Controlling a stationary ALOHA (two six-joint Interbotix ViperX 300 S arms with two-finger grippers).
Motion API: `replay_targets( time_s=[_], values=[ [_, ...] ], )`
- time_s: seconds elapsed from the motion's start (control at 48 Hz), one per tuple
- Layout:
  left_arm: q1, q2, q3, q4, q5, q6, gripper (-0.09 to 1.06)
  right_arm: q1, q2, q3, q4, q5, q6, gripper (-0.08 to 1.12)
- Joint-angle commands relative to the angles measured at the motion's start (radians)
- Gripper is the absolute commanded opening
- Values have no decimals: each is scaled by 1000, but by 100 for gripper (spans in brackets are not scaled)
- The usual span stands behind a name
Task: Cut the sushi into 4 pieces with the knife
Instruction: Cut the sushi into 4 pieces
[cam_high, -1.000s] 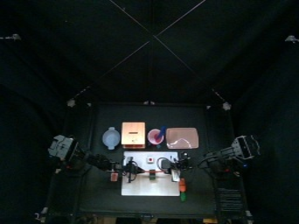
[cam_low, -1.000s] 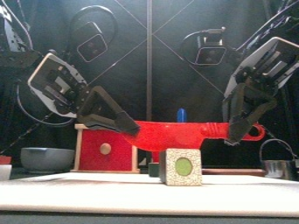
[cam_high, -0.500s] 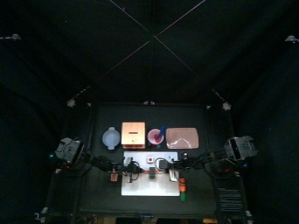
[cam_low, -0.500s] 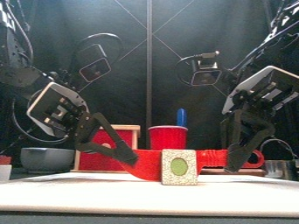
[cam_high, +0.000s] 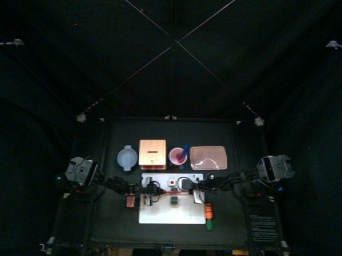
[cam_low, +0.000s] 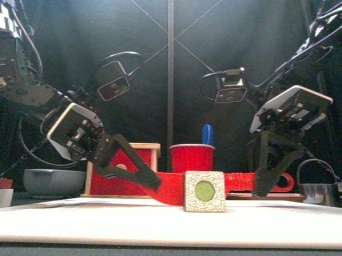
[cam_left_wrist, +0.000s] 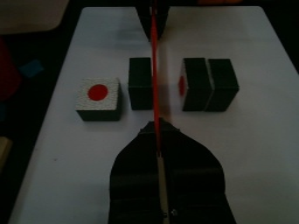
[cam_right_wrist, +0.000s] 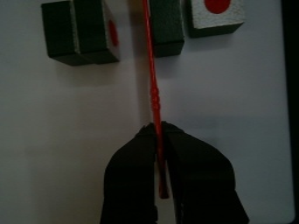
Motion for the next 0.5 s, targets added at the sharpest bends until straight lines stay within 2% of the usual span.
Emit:
replay_targets(
  time_s=[0.021,0.125,0.312,0.438,0.5],
  values=[
    [40,-14,26,2,14,11,14,-17,-11,-9,-6,5,3,11],
    [40,-71,35,11,14,11,14,-14,-51,-11,-5,21,3,11],
    [12,-190,37,46,14,11,14,26,-160,-6,5,63,5,11],
    [-9,-224,40,81,14,8,14,64,-216,8,11,71,5,11],
    [-26,-225,37,87,14,5,14,77,-229,17,20,71,5,11]
  ],
)
